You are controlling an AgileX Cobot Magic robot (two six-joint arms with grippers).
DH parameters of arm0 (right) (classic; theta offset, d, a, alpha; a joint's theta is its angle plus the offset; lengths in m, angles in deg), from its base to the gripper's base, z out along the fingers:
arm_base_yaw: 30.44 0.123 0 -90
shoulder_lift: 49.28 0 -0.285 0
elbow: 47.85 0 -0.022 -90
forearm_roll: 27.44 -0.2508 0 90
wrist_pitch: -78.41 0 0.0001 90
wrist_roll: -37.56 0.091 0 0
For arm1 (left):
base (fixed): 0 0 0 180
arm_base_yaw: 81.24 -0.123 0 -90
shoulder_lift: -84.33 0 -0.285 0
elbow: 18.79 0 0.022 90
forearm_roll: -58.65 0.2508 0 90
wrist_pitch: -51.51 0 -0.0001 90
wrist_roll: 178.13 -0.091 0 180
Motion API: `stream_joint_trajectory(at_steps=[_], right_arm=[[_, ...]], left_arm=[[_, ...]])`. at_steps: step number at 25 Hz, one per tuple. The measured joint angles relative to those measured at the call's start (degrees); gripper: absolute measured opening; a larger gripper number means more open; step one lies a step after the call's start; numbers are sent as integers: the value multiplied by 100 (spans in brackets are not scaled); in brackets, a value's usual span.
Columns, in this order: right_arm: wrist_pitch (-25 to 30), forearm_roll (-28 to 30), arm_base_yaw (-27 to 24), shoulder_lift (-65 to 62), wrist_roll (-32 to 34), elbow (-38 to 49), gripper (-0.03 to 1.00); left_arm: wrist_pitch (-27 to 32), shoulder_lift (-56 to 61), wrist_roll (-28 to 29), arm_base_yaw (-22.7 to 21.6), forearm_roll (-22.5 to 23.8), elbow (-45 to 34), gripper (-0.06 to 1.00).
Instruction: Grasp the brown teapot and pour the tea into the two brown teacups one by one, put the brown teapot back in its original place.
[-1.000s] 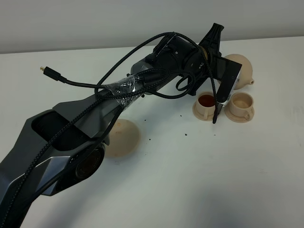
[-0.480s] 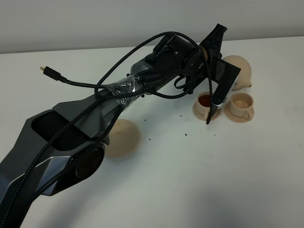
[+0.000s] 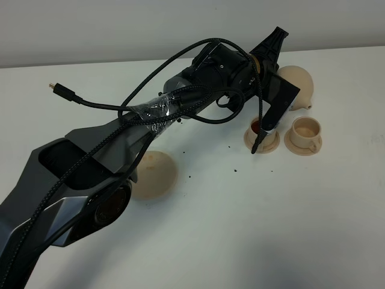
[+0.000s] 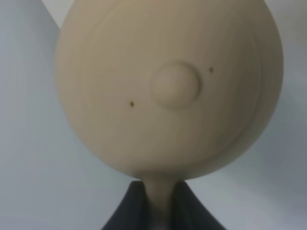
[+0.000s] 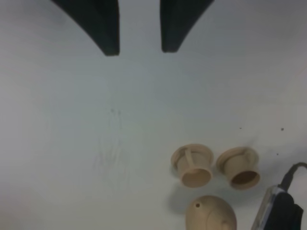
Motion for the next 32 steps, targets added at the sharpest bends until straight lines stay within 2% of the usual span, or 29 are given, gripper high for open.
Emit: stream_joint_trajectory(at_steps=[22, 32], right_arm=[[0, 0, 0, 0, 0, 0, 24], [0, 0, 0, 0, 0, 0, 24]], left_arm=[[-186, 0, -770, 49, 28, 0, 15], [-223, 0, -1348, 74, 28, 0, 15]])
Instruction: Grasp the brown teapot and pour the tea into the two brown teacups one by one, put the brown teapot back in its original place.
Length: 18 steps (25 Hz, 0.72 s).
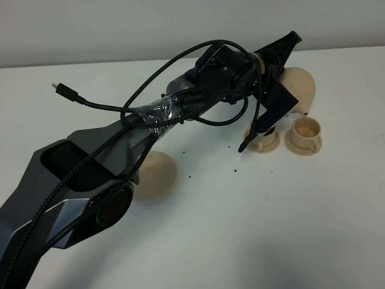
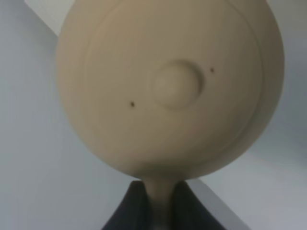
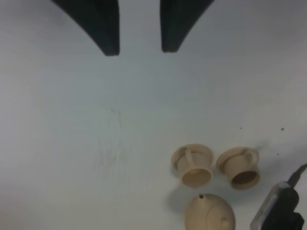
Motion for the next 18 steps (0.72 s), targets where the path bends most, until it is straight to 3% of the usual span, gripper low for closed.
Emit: stream_joint_trajectory(at_steps=[18], right_arm=[[0, 0, 0, 0, 0, 0, 24]], left_arm=[[-210, 0, -717, 61, 0, 0, 15]])
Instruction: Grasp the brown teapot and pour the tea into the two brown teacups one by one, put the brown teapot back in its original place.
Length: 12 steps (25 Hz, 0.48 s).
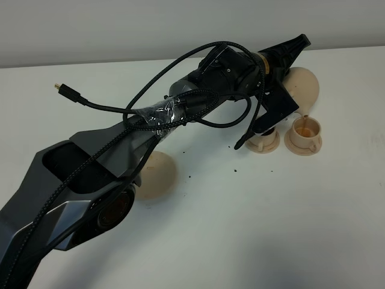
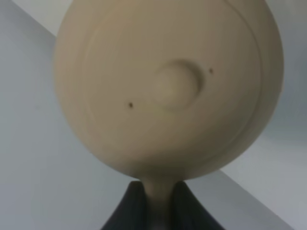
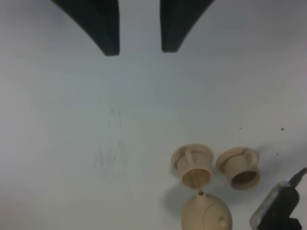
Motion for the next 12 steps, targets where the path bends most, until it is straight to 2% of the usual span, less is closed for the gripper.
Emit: stream_joint_trajectory(at_steps=[12], right_arm=[[0, 0, 0, 0, 0, 0, 24]], left_arm=[[-67, 0, -259, 0, 0, 0, 15]])
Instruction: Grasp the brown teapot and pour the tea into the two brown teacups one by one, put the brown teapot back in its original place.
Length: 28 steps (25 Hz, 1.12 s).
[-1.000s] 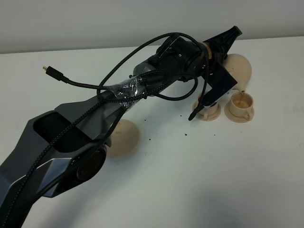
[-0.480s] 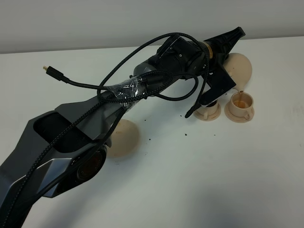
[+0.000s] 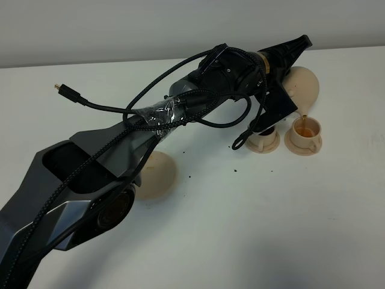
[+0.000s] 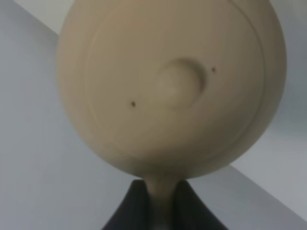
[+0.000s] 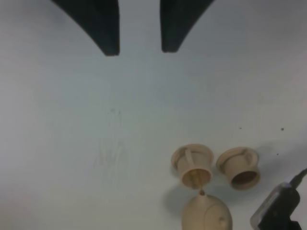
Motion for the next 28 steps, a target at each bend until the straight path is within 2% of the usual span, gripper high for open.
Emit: stream_joint_trajectory(at_steps=[10, 28], right_arm=[[0, 0, 0, 0, 0, 0, 24], [0, 0, 0, 0, 0, 0, 24]], left_arm=[[-219, 0, -84, 0, -15, 0, 15], [-247, 0, -209, 0, -4, 0, 15]])
